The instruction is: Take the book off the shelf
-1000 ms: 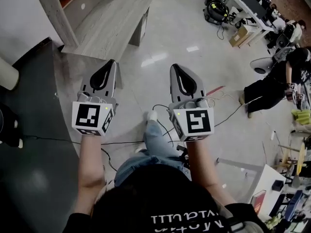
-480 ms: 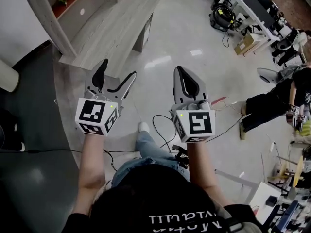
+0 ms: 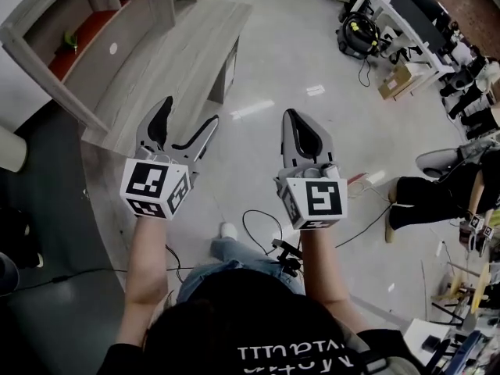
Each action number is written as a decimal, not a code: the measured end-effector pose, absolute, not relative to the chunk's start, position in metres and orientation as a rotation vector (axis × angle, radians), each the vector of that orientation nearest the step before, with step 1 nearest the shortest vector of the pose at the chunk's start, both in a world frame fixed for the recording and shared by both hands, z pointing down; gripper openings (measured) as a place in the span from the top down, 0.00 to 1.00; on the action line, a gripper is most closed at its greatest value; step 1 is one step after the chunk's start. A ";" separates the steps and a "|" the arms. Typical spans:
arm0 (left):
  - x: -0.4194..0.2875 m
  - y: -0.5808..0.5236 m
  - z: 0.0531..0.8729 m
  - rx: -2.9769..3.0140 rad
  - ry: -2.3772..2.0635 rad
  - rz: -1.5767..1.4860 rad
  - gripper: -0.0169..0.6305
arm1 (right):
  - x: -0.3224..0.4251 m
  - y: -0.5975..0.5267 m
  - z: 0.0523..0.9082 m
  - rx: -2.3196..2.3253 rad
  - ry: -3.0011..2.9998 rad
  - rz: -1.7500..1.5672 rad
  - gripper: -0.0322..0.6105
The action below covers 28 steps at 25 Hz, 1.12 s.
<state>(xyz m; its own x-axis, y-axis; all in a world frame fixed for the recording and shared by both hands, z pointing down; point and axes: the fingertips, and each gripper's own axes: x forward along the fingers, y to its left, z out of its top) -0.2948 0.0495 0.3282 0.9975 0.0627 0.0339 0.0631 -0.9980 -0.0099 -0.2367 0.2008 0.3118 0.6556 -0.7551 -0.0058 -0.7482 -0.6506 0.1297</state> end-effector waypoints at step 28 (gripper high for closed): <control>-0.130 0.005 0.329 -3.071 -0.129 -0.024 0.38 | -0.082 0.162 0.307 2.794 -1.172 -0.143 0.93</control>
